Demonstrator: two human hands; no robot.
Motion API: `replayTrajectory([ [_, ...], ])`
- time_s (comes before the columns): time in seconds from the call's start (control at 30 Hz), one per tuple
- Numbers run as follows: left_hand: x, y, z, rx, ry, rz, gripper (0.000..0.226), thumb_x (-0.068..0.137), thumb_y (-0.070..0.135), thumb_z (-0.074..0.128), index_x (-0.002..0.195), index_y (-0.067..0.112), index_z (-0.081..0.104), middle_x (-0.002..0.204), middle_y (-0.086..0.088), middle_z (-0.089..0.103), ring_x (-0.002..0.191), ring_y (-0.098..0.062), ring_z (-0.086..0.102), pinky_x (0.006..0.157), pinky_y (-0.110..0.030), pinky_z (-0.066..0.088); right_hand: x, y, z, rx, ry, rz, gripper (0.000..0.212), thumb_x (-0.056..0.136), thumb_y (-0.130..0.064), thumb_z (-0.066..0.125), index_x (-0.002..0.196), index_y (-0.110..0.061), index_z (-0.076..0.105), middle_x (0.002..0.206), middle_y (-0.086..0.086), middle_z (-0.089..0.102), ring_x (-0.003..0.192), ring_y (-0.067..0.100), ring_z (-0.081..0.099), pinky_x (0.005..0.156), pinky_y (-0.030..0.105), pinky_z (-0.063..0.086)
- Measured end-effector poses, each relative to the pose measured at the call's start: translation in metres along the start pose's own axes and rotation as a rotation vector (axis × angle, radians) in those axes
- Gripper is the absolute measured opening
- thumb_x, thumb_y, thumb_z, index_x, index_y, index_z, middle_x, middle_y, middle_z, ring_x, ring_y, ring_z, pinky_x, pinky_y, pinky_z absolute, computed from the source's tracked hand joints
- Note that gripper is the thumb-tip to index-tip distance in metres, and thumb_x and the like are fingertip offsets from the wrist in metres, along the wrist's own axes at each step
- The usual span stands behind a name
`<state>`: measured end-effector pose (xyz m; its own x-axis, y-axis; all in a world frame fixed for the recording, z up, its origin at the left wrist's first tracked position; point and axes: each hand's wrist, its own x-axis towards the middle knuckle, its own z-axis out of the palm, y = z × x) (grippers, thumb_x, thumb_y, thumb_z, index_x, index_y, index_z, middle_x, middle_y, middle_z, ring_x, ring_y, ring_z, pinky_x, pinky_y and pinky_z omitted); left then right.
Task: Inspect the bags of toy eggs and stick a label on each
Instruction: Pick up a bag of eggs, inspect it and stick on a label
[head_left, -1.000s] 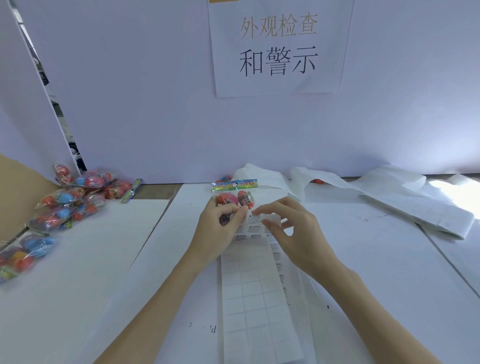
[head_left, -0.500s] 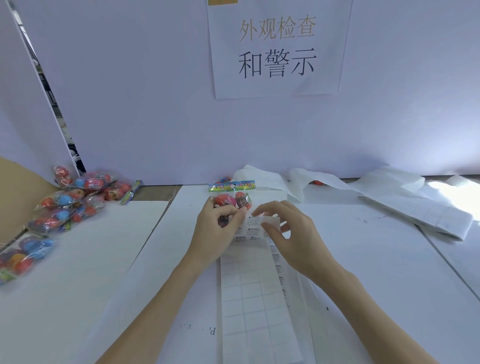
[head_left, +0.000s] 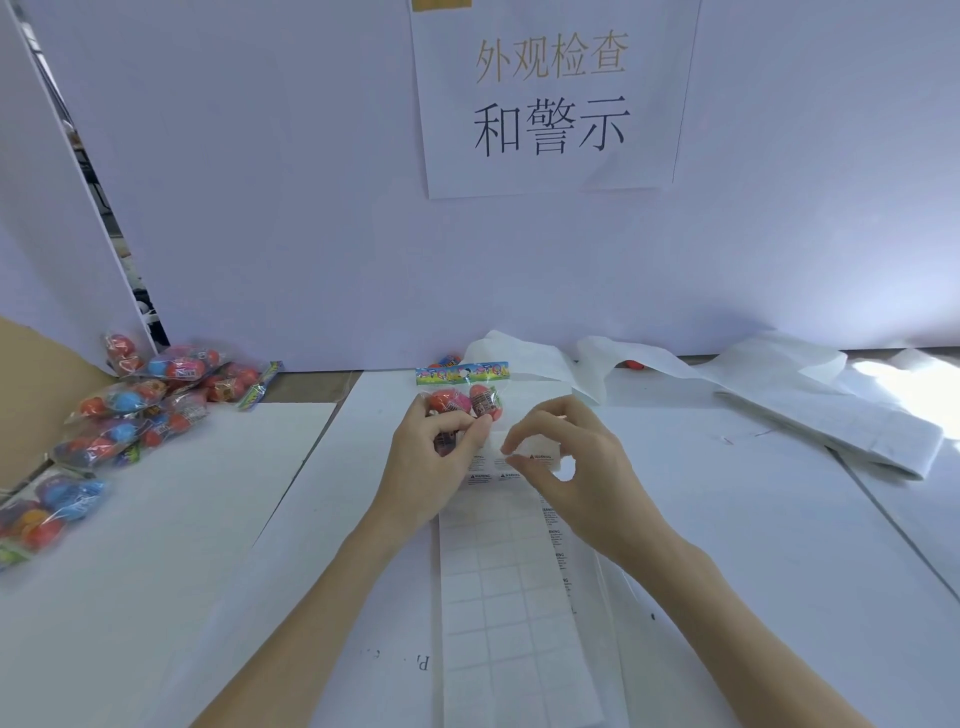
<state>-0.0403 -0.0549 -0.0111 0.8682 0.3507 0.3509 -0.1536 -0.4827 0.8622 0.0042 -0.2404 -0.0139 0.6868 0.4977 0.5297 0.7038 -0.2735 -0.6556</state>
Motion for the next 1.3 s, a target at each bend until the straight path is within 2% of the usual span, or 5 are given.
replayTrajectory([
  [0.13, 0.001, -0.001, -0.002, -0.021, 0.0, -0.011, 0.017, 0.097, 0.026, 0.072, 0.082, 0.022, 0.078, 0.105, -0.003, 0.056, 0.089, -0.001, 0.058, 0.078, -0.011, 0.046, 0.006, -0.011, -0.002, 0.344, 0.156, 0.102, 0.012, 0.093, -0.013, 0.077, 0.092, -0.025, 0.074, 0.112, -0.009, 0.071, 0.116, 0.011, 0.066, 0.097, 0.021, 0.048],
  [0.27, 0.003, 0.002, -0.005, -0.169, -0.008, -0.053, 0.035, 0.109, 0.029, 0.053, 0.09, 0.018, 0.08, 0.111, 0.004, 0.068, 0.084, -0.006, 0.058, 0.077, -0.03, 0.052, 0.012, -0.008, -0.019, 0.699, 0.255, 0.29, 0.003, 0.099, -0.015, 0.071, 0.101, -0.014, 0.069, 0.092, -0.006, 0.072, 0.09, 0.016, 0.072, 0.086, 0.031, 0.055],
  [0.53, 0.003, 0.002, -0.012, -0.373, -0.049, -0.029, 0.031, 0.11, 0.027, 0.051, 0.11, 0.024, 0.082, 0.122, 0.003, 0.072, 0.109, -0.021, 0.071, 0.096, -0.036, 0.058, 0.009, -0.006, -0.013, 0.485, 0.132, 0.218, 0.036, 0.102, -0.003, 0.06, 0.116, -0.032, 0.075, 0.077, -0.003, 0.067, 0.07, 0.013, 0.062, 0.071, 0.021, 0.053],
  [0.73, 0.001, 0.005, -0.009, -0.319, -0.217, 0.028, 0.051, 0.101, 0.006, 0.067, 0.139, 0.039, 0.063, 0.134, 0.004, 0.067, 0.107, -0.016, 0.071, 0.088, -0.025, 0.056, 0.0, -0.001, 0.001, 0.252, 0.041, 0.143, 0.063, 0.101, -0.003, 0.056, 0.154, -0.028, 0.033, 0.085, -0.009, 0.059, 0.076, 0.011, 0.061, 0.074, 0.018, 0.05],
  [1.3, -0.005, 0.005, -0.002, -0.232, -0.297, 0.084, 0.044, 0.093, 0.023, 0.076, 0.135, 0.035, 0.068, 0.131, 0.013, 0.06, 0.126, -0.017, 0.063, 0.109, -0.045, 0.052, 0.001, 0.005, 0.006, 0.209, 0.007, 0.172, 0.073, 0.1, -0.008, 0.064, 0.157, -0.032, 0.025, 0.085, -0.013, 0.065, 0.085, 0.003, 0.068, 0.073, 0.011, 0.048],
])
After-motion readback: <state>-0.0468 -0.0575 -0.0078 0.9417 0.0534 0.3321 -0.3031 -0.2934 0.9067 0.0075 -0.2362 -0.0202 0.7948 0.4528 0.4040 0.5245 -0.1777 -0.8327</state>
